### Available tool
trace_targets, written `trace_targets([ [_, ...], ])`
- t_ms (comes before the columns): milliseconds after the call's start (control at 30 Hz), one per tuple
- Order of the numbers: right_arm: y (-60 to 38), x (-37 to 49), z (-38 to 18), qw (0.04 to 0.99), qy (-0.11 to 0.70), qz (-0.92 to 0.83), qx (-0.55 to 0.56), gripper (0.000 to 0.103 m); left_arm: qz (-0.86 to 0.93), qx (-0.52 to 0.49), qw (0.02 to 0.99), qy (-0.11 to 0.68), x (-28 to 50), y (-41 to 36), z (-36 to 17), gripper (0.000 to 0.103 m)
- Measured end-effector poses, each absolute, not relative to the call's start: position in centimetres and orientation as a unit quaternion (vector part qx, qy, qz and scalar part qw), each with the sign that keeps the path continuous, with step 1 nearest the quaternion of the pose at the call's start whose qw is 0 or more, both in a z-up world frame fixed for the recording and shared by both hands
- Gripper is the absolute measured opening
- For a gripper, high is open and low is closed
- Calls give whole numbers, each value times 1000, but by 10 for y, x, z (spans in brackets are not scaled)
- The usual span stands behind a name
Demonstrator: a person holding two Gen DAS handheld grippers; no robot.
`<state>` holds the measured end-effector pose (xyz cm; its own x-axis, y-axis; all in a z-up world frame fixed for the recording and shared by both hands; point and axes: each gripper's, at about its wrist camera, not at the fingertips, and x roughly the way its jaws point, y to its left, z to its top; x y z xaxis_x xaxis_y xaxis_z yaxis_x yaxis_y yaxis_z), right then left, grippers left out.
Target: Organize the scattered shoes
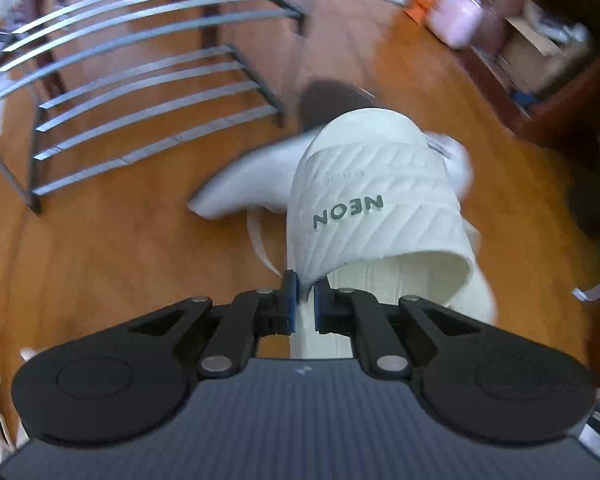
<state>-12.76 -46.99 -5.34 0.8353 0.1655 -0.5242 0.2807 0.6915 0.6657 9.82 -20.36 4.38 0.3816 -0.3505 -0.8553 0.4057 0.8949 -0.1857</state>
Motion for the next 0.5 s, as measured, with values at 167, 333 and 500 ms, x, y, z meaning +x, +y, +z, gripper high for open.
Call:
trace_targets([
  [167,-492,-141,-55,876,259,-44,404,73,-281,85,811,505,56,-286,56,9],
  [333,-522,-161,-74,870,255,-78,414,83,-320,85,764,554,19,-348,19,34],
  [500,-544,-177,-123,849,307,-129,410,83,-353,76,718,594,-25,-350,-23,78],
])
